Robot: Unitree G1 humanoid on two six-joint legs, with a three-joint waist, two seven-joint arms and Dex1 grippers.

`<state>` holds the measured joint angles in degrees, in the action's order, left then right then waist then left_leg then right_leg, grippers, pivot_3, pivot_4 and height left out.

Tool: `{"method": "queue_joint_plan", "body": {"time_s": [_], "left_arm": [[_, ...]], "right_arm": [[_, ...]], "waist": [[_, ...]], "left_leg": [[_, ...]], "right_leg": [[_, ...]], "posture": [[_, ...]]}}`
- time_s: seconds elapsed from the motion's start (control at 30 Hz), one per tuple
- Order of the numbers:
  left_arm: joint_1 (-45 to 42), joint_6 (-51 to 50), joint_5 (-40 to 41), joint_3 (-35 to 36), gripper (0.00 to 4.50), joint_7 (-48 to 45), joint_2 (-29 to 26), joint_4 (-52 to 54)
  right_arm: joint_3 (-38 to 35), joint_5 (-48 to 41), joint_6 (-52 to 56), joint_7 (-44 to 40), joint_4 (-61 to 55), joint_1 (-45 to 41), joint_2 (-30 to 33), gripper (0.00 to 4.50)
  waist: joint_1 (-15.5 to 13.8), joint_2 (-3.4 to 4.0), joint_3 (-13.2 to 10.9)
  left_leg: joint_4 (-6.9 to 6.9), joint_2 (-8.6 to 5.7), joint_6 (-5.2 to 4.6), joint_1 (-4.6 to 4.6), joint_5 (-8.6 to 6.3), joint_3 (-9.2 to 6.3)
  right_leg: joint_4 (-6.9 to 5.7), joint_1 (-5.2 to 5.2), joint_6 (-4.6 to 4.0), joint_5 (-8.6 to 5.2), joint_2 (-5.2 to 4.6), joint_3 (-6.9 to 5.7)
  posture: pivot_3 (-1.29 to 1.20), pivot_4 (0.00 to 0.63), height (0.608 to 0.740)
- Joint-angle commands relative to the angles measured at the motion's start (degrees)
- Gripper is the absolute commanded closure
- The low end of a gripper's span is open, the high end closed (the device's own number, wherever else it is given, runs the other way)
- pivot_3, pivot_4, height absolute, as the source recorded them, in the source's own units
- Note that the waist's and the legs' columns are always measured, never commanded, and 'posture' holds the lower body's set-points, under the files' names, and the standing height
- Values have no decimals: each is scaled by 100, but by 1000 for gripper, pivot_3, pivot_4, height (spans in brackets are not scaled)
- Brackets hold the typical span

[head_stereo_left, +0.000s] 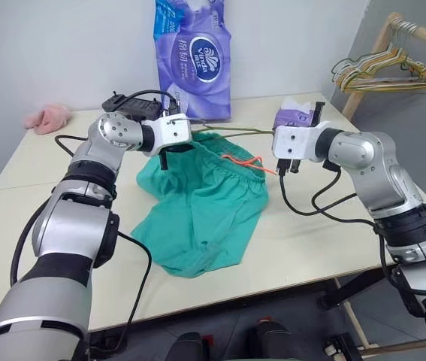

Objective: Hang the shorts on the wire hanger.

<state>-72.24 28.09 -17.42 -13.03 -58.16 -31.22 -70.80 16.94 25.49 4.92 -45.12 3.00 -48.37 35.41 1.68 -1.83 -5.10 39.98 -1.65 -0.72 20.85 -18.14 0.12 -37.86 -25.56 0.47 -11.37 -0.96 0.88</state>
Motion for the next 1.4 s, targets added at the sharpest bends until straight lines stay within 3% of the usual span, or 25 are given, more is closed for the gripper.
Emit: {"method": "queue_joint_plan", "body": {"time_s": [0.03,0.23,0.27,0.43,0.6,0.67,0.87,0.97,1.1,1.4], "left_arm": [[-24,61,162,84,4482,-97,123,143],[-3,-20,189,112,4482,-101,141,198],[4,-41,201,128,4500,-68,146,207],[118,-39,195,135,4500,-65,122,249],[229,-94,280,175,4500,-71,90,357],[302,-133,325,187,4500,-64,37,412],[556,-221,446,230,4500,-158,-112,618],[615,-324,578,326,4500,-205,-111,745],[693,-598,895,521,4500,-367,-17,984],[1114,-1084,1203,604,4500,-421,73,1688]], "right_arm": [[-107,-146,-98,69,-534,-140,-160,4500],[-130,-273,-11,-163,-516,-136,-190,4500],[-141,-336,52,-245,-516,-128,-206,3969],[-214,-493,267,-444,-740,12,-173,2383],[-351,-580,597,-557,-1121,236,44,513],[-661,-889,1223,-811,-1517,480,209,34],[-1685,-2256,3972,-1274,-2429,954,232,34],[-1879,-2855,4718,-1372,-2261,1312,200,34],[-1478,-3014,4436,-1016,-1524,1574,-258,34],[-1120,-2716,3027,189,1196,657,-1232,34]], "waist": [[0,0,0],[0,-4,4],[0,-4,4],[0,-8,8],[-5,-16,28],[-9,-19,32],[-37,-27,70],[-36,-42,90],[-16,-54,112],[-3,-46,118]], "left_leg": [[0,1,0,0,0,-1],[0,0,0,0,0,-2],[0,1,0,0,0,-2],[1,0,0,0,0,-3],[1,0,0,0,0,-4],[1,-1,0,0,0,-2],[1,-1,-1,0,0,-8],[1,0,-2,-1,-1,-12],[1,0,-3,-5,-2,-10],[0,0,-1,-5,0,-9]], "right_leg": [[-1,0,0,0,0,0],[-1,0,0,0,0,-2],[-1,0,0,0,0,-2],[-2,0,0,0,-1,-2],[-2,0,0,0,-3,-3],[-2,0,0,0,-4,-2],[-3,2,-1,0,-5,-6],[-3,3,-1,0,-5,-9],[2,10,-1,0,-5,-8],[-4,5,-1,0,-6,-4]], "posture": [[-29,0,740],[-27,0,740],[-27,0,740],[-27,5,740],[-20,0,740],[-19,0,740],[-23,12,740],[-26,4,740],[-22,5,740],[22,15,740]]}}
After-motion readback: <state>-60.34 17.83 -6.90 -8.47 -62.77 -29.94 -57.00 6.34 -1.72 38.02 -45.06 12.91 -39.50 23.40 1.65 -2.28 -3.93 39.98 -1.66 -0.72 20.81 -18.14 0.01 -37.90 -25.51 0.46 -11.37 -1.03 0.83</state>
